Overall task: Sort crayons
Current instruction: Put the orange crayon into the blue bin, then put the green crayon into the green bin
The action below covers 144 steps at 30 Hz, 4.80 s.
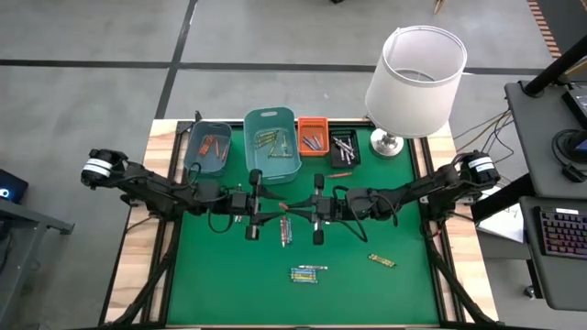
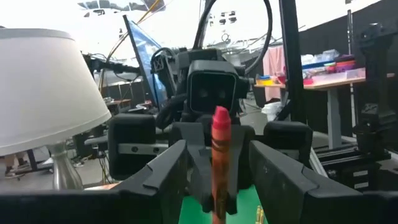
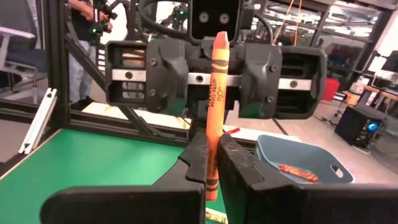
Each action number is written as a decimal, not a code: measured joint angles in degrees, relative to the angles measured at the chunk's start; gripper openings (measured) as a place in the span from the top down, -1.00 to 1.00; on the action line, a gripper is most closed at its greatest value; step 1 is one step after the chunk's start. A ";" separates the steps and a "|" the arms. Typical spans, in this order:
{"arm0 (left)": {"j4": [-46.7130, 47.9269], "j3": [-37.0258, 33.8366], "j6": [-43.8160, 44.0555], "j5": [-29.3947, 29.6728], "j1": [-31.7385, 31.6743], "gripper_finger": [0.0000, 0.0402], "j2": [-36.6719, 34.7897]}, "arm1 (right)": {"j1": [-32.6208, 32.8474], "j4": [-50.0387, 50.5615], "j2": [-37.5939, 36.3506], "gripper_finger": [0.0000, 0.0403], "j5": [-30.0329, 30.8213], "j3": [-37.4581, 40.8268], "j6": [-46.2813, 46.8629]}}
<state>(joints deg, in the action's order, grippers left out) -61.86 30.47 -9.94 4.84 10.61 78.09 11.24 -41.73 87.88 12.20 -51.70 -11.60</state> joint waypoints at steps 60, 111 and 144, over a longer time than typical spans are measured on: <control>97.99 17.50 19.48 15.33 -57.10 1.00 -9.21 | -0.41 11.47 -4.50 0.12 16.44 -0.74 6.61; 89.79 17.39 26.96 41.56 -5.02 0.58 -24.51 | -4.27 88.74 -3.53 0.12 8.58 -19.17 39.98; 84.76 17.39 27.00 51.74 5.75 0.58 -18.37 | 20.30 101.87 -3.34 0.12 -21.26 -1.05 71.87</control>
<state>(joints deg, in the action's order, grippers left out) 22.90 47.86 17.06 56.58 16.36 59.72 31.54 60.14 84.53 -9.06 -52.75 60.28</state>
